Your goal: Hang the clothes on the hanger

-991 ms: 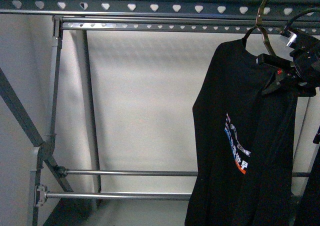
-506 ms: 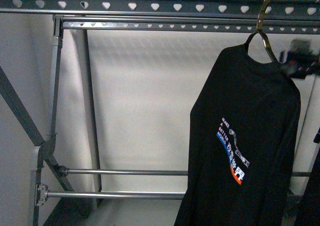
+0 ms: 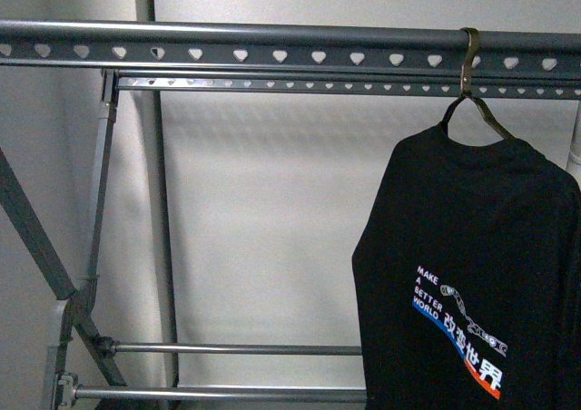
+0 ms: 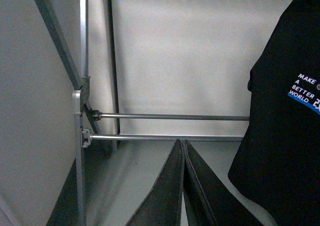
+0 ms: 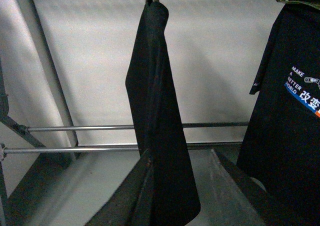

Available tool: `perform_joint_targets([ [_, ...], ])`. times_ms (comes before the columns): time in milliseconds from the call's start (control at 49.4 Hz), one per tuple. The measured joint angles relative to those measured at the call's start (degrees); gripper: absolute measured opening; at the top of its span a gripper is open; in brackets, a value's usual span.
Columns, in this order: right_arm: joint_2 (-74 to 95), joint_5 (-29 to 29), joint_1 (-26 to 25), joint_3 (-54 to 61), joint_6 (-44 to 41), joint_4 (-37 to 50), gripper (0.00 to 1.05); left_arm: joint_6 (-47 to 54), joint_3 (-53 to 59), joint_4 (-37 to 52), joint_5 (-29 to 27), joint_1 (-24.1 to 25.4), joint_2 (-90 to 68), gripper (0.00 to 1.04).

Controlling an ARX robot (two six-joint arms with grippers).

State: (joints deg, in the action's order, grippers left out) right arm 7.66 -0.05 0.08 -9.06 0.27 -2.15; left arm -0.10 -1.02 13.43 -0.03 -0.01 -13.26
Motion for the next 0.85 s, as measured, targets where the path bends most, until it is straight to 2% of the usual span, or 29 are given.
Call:
perform_joint_targets([
  [20,-0.42,0.00,0.00,0.46,-0.02,0.13,0.27,0.00,0.00,-0.48,-0.02,-0.02,0.52,0.04],
  [182,-2.19,0.00,0.00,2.25,-0.13,0.83,0.01,0.00,0.00,-2.73,-0.02,-0.02,2.82,0.04],
  [222,-2.47,0.00,0.00,2.84,-0.20,0.94,0.02,-0.02,-0.02,-3.45,-0.02,0.00,3.52,0.04],
  [324,-3.26,0.02,0.00,4.04,-0.20,1.18,0.02,0.00,-0.02,-12.66,0.00,-0.02,11.50,0.04],
  [829,-7.41,0.00,0.00,8.70,-0.22,1.95,0.02,0.00,-0.02,-13.29,-0.02,-0.02,13.00,0.04],
  [849,-7.41,-0.02,0.00,8.70,-0.26,1.95,0.06,-0.02,-0.02,-13.29,0.00,0.00,13.00,0.04],
])
